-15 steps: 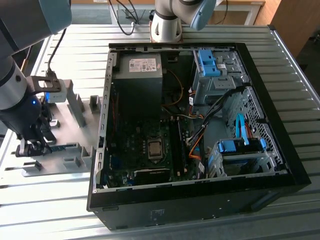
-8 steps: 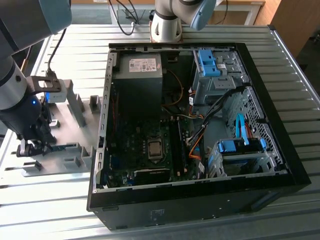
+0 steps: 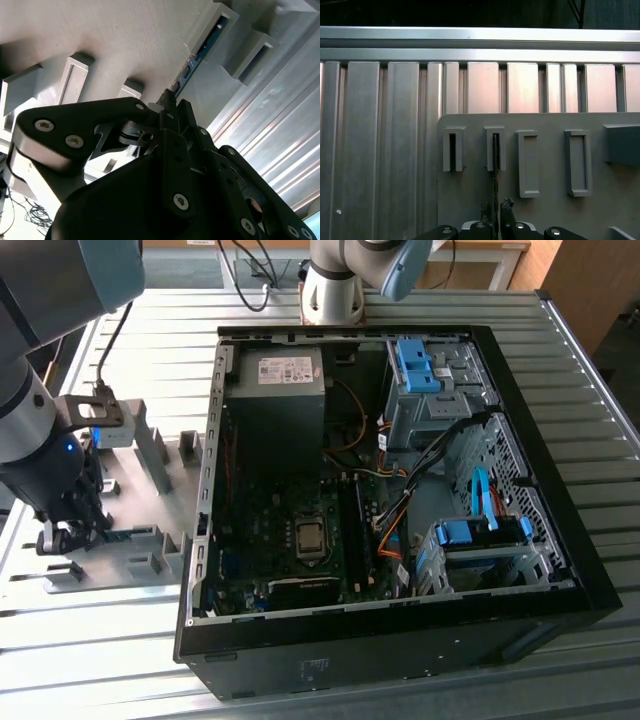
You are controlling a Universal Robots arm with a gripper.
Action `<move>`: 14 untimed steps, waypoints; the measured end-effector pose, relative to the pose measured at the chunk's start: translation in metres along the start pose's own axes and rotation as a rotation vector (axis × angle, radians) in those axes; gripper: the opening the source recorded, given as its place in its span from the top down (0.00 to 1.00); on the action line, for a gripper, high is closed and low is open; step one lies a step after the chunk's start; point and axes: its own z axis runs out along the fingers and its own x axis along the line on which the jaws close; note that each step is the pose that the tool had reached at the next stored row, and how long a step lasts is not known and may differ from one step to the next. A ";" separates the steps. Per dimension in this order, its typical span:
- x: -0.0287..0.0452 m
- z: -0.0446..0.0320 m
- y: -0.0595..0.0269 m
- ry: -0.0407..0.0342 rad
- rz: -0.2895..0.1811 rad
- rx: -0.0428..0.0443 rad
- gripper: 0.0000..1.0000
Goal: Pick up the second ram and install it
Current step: 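Pick up the second ram and move it above second insertion slot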
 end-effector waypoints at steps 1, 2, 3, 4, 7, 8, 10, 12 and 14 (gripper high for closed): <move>0.0001 0.0007 0.0000 0.0000 0.000 0.0000 0.78; 0.0002 0.0013 0.0000 0.0001 0.000 0.0000 0.78; 0.0002 0.0018 0.0000 0.0002 0.000 -0.0001 0.78; 0.0002 0.0023 -0.0001 0.0001 0.000 0.0000 0.78; 0.0003 0.0035 -0.0001 0.0002 0.000 -0.0001 0.78; 0.0003 0.0040 -0.0001 0.0001 0.000 0.0000 0.78; 0.0003 0.0049 -0.0001 0.0001 0.000 0.0000 0.78; 0.0004 0.0060 -0.0002 0.0002 0.000 -0.0001 0.78; 0.0004 0.0073 -0.0002 0.0001 0.000 0.0001 0.78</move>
